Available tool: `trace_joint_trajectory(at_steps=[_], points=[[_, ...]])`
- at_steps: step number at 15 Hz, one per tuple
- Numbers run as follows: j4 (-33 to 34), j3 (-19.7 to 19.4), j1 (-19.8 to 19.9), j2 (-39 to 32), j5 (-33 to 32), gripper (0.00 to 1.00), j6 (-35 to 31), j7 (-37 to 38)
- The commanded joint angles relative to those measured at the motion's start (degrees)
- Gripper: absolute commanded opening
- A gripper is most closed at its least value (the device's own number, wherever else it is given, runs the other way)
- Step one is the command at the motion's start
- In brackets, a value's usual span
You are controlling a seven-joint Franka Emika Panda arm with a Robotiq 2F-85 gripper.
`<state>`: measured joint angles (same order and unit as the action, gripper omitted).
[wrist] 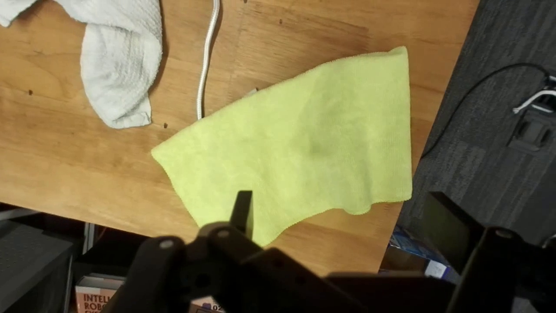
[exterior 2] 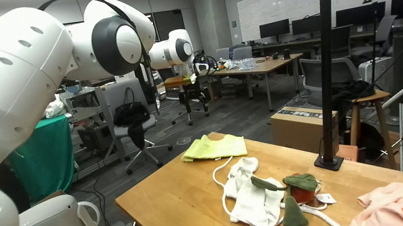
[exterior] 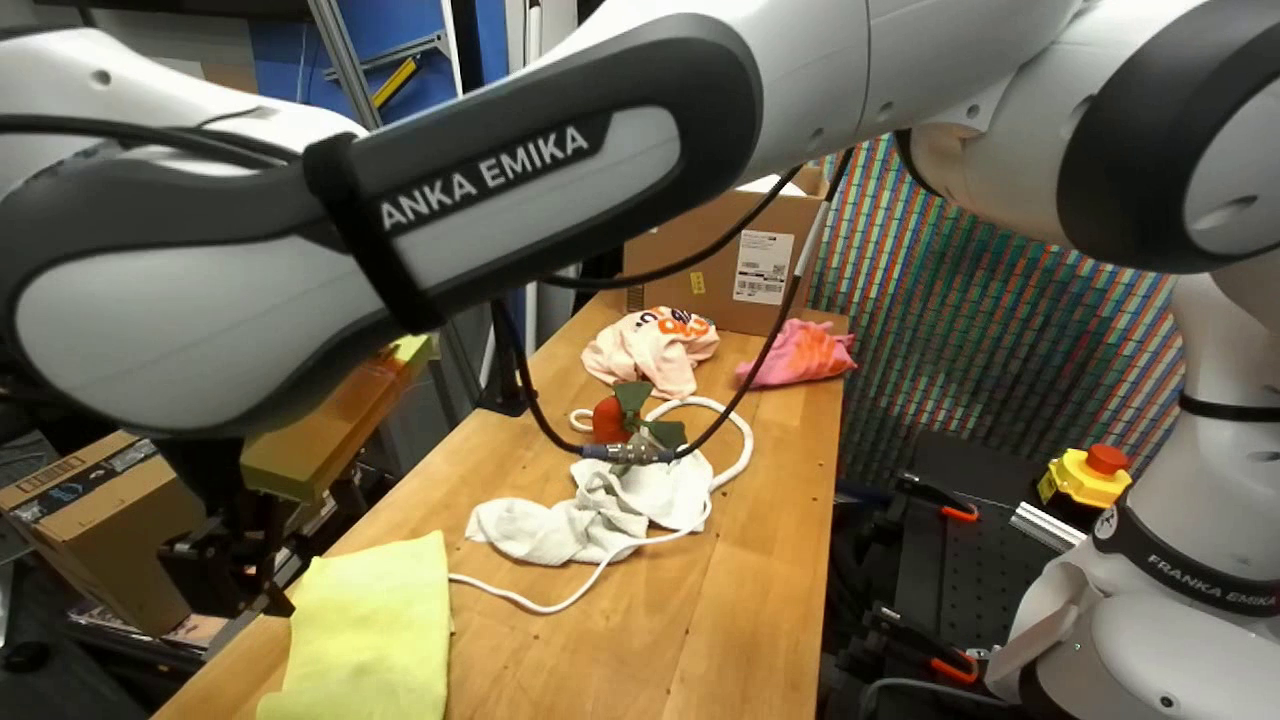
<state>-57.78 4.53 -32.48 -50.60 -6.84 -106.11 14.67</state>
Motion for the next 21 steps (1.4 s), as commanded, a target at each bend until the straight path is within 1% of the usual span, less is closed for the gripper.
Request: trace_joint_trajectory(at_steps=[1, 5, 8, 10, 11, 15, 19, 21], points=[[-9.0, 1.8, 3.1, 6.6, 4.6, 1.0, -3.2, 0.4], [-20.3, 3.1, 5.7, 12.3, 10.0, 1.0, -9.7, 0.0], [-28.4, 3.5, 7.0, 16.0, 12.6, 1.0, -14.1, -1.2], [-34.0, 3.9, 8.3, 18.8, 13.9, 1.0, -15.1, -3.1], [-36.4, 5.4, 9.9, 20.1, 13.4, 1.0, -14.8, -3.7], [-47.6, 6.3, 13.3, 27.0, 12.9, 1.0, -14.0, -7.7], [-59.7, 6.4, 16.3, 33.6, 12.7, 1.0, -15.8, -11.6], [-65.7, 6.6, 17.7, 36.3, 13.5, 1.0, -18.4, -13.8]])
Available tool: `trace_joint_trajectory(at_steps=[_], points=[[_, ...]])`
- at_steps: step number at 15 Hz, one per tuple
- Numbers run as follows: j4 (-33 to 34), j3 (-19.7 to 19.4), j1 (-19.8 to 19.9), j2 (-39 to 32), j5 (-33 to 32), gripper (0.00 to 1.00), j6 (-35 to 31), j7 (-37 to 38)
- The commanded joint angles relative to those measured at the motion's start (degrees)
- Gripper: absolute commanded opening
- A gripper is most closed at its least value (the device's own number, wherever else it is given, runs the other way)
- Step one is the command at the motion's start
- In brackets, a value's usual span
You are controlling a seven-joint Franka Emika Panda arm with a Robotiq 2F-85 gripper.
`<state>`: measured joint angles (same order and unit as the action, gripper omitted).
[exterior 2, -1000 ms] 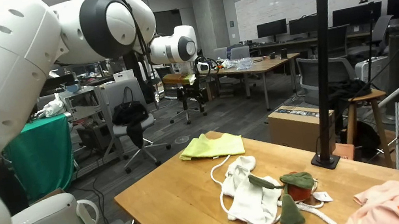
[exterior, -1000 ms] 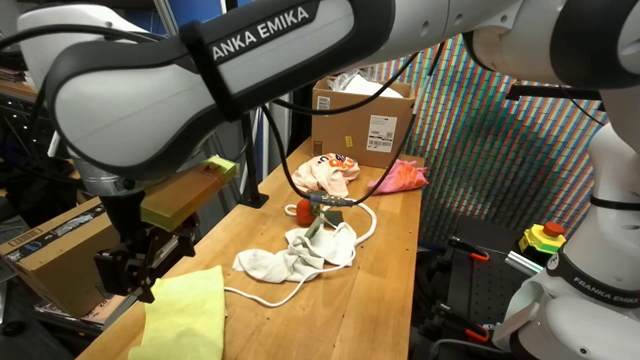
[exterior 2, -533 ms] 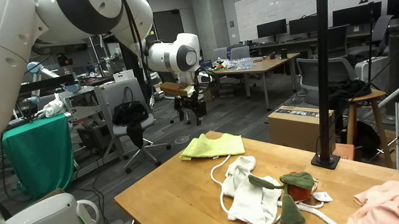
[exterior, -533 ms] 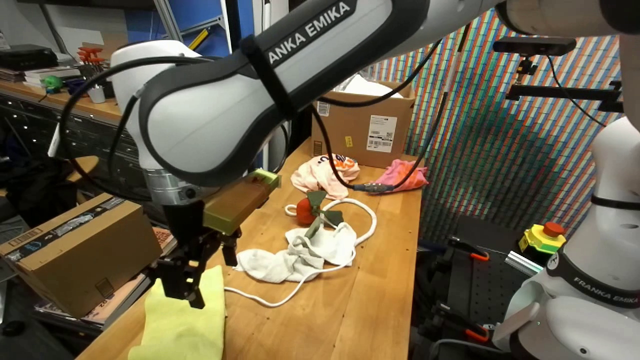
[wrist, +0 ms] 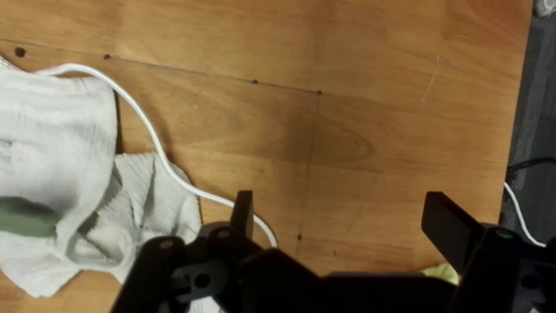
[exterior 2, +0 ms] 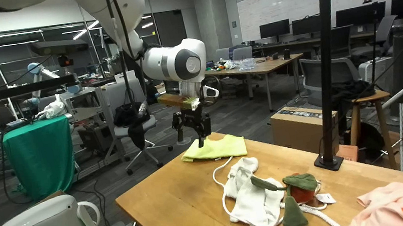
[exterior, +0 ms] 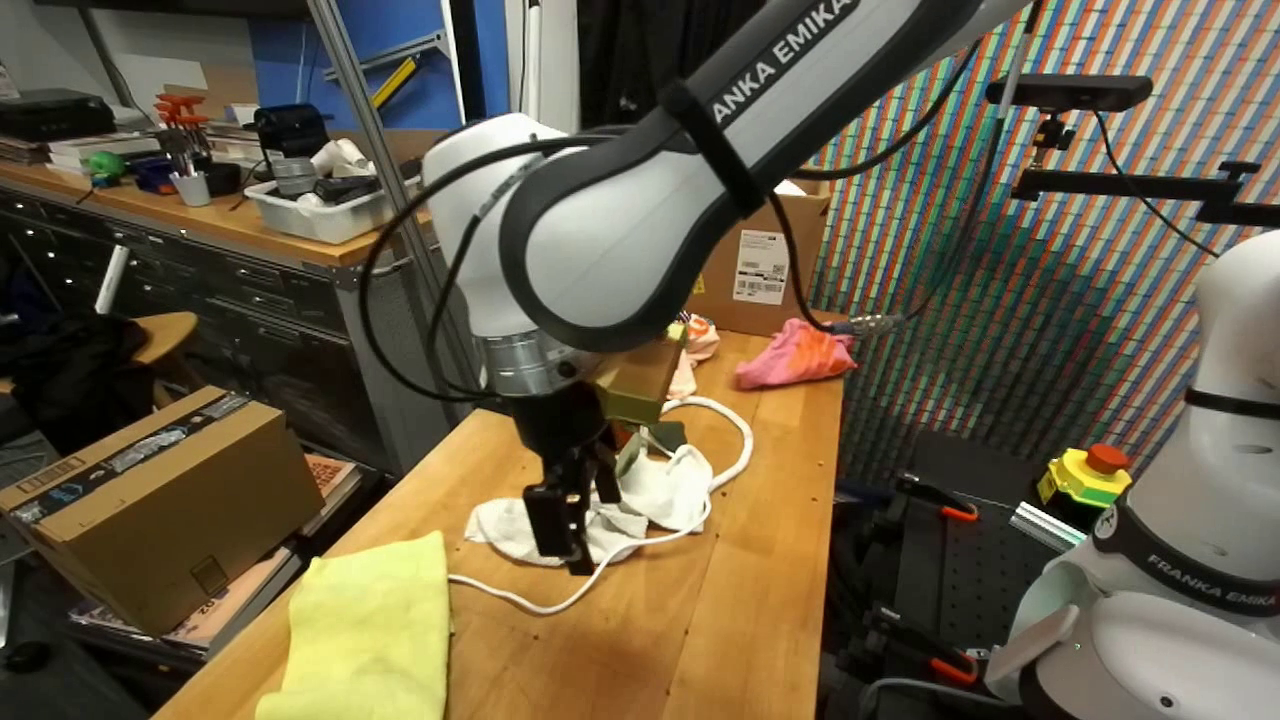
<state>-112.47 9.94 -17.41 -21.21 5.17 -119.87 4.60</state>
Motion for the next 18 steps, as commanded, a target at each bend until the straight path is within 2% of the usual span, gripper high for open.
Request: trace_joint_trajectory(at_steps=[1, 6, 10, 14, 18], points=[[-13.3, 1.3, 3.2, 8.0, 1.4, 1.0, -5.3, -4.8], [-22.7, 1.9, 4.6, 9.6, 0.8, 1.0, -13.0, -10.0], [-27.1, 2.0, 6.0, 9.7, 0.4, 1.0, -18.8, -15.5], [-28.8, 1.4, 7.4, 9.1, -1.4, 1.0, -24.9, -18.9], [-27.2, 1.0, 9.1, 7.2, -2.0, 1.0, -28.5, -20.2]])
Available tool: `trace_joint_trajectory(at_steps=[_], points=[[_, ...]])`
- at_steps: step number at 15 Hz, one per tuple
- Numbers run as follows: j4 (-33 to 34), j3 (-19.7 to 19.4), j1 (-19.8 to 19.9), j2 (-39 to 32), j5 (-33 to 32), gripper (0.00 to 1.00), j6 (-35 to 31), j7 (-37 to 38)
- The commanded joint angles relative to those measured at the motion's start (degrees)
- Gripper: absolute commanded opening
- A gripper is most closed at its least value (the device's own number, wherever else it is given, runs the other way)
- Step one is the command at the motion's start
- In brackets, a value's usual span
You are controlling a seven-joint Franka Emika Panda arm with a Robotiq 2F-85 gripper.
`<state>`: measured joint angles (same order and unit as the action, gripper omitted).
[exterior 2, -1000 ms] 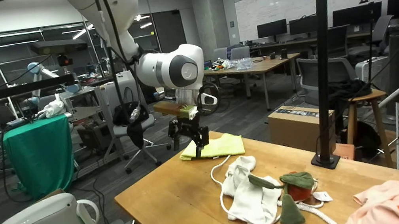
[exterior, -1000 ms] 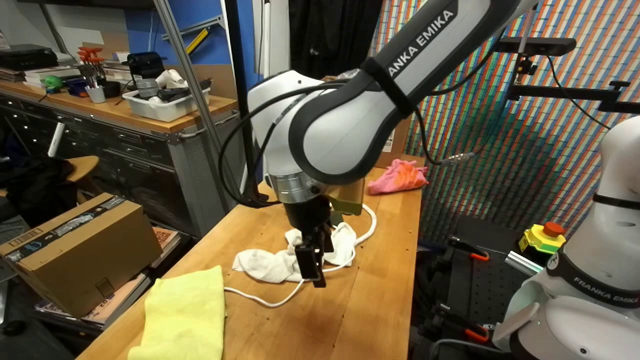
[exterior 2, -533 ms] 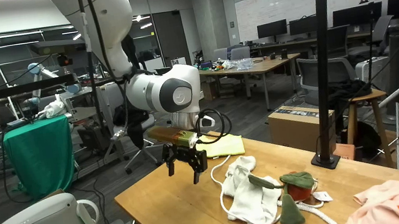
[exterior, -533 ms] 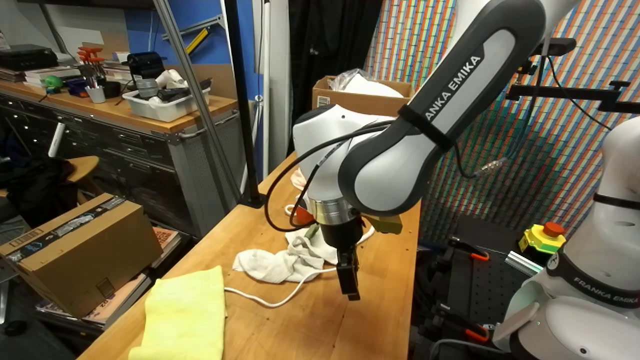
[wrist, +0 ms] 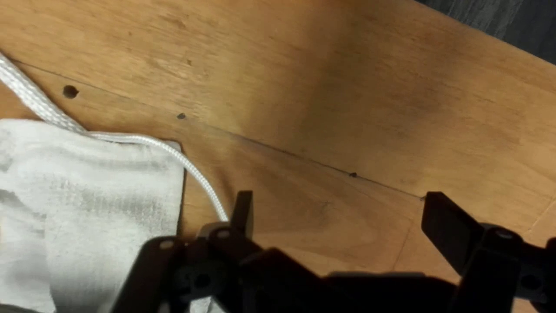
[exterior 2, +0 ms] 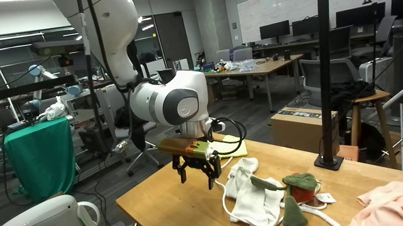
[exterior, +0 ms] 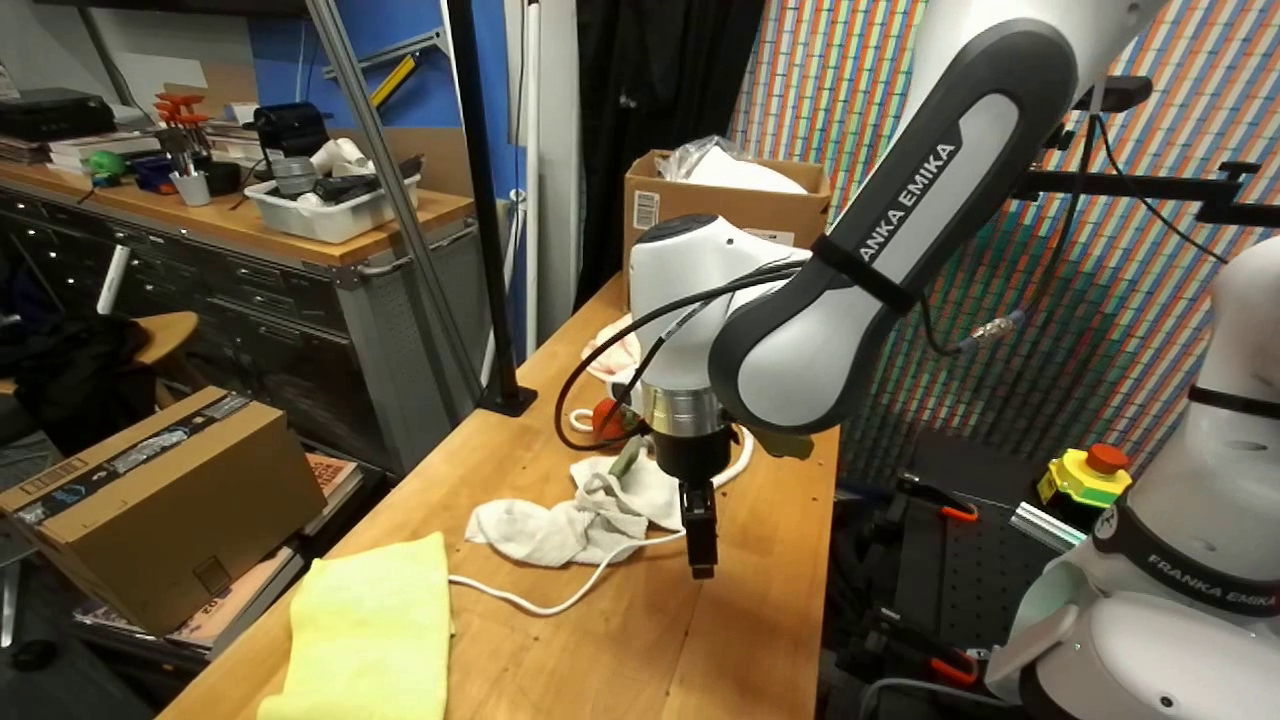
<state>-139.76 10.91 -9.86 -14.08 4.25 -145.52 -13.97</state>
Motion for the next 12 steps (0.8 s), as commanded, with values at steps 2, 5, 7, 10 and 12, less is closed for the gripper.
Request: trace_joint_trajectory(at_steps=[2, 5, 7, 10, 12], points=[[1.2, -0.3, 1.9, -1.2, -2.2, 1.0, -4.3, -1.2], [3.5, -0.6, 2.1, -3.3, -3.5, 1.0, -6.1, -0.1], [5.4, -0.7, 2.1, -5.1, -3.9, 1.0, -7.1, 0.4], [8.6, -0.5, 2.0, -8.0, -3.9, 1.0, -8.0, 1.0], [10.6, -0.1, 2.3, -9.6, -3.4, 1.0, -8.1, 0.9]])
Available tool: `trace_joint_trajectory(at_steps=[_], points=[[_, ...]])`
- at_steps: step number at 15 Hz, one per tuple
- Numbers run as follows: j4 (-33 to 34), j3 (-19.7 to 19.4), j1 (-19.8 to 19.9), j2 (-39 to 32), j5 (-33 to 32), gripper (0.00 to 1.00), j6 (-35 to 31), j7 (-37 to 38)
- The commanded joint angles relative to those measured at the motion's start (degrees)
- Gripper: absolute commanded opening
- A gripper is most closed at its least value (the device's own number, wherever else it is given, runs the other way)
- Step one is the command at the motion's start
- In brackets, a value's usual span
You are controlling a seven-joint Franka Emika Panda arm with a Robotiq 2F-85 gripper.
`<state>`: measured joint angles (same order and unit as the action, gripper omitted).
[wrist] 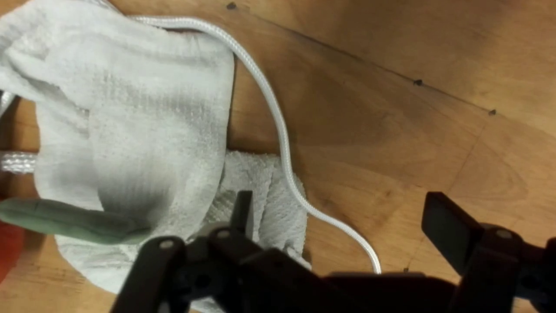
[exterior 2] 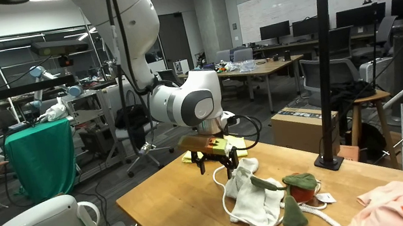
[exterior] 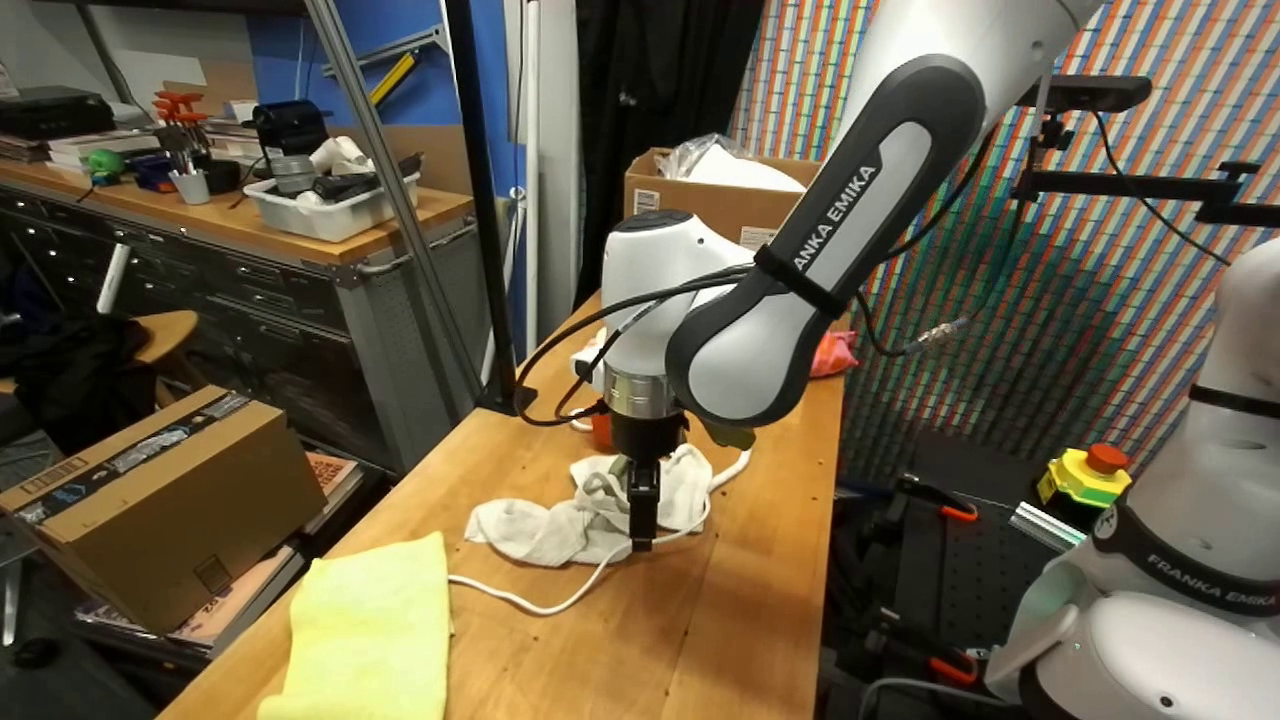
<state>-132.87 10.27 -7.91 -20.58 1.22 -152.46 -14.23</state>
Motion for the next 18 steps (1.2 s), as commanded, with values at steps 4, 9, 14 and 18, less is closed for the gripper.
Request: trace_joint_trajectory(at_steps=[4, 9, 14, 18], points=[[7.7, -0.1, -0.3, -6.7, -1.5, 1.0, -2.1, 2.4], [12.0, -1.8, -1.2, -10.9, -4.0, 1.0, -2.1, 3.9], [15.7, -4.9, -2.7, -15.0, -8.4, 1.0, -2.9, 6.4], [17.9, -6.1, -3.1, -17.6, -9.6, 1.0, -2.1, 7.7]])
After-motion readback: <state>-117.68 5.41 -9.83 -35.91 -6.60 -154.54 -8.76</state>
